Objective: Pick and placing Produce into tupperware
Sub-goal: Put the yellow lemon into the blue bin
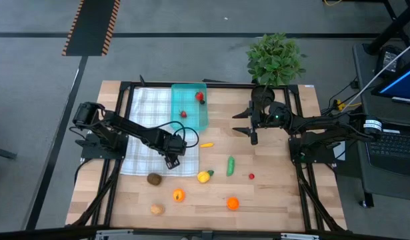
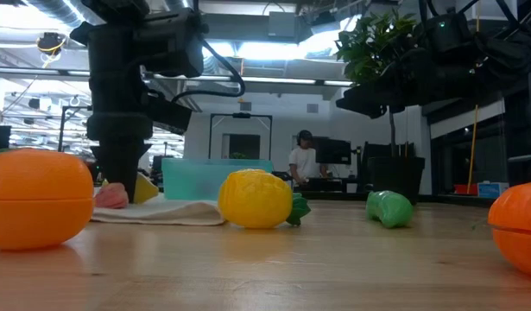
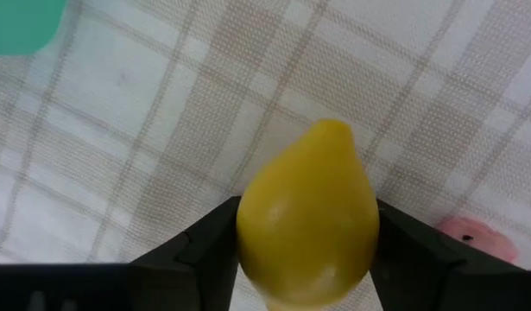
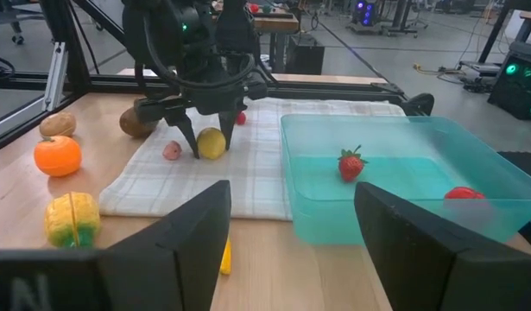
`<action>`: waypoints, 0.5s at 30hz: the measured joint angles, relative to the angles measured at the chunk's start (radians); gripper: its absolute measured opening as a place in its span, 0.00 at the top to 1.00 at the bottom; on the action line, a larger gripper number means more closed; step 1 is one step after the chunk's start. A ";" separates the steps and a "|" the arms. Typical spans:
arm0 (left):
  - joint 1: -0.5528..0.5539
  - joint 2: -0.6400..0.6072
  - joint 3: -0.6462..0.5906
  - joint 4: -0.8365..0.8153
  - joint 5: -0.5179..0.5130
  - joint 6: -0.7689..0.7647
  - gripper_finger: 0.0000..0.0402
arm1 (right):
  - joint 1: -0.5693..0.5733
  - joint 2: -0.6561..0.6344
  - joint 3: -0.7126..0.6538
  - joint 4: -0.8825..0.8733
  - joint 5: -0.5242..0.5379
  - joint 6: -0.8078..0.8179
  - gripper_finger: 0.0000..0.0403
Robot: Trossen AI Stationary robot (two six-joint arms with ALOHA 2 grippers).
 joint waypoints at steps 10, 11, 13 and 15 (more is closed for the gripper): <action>0.007 -0.036 0.000 -0.009 0.034 0.021 0.50 | 0.000 0.000 0.000 0.000 0.000 -0.001 0.38; 0.007 -0.037 -0.001 -0.012 0.035 0.029 0.50 | 0.000 0.000 0.000 -0.002 0.000 -0.001 0.38; 0.006 -0.041 0.000 -0.011 0.035 0.038 0.50 | 0.000 0.000 0.000 -0.003 0.000 -0.001 0.38; 0.007 -0.048 0.000 -0.012 0.024 0.058 0.50 | 0.000 0.000 0.000 -0.006 0.000 -0.002 0.38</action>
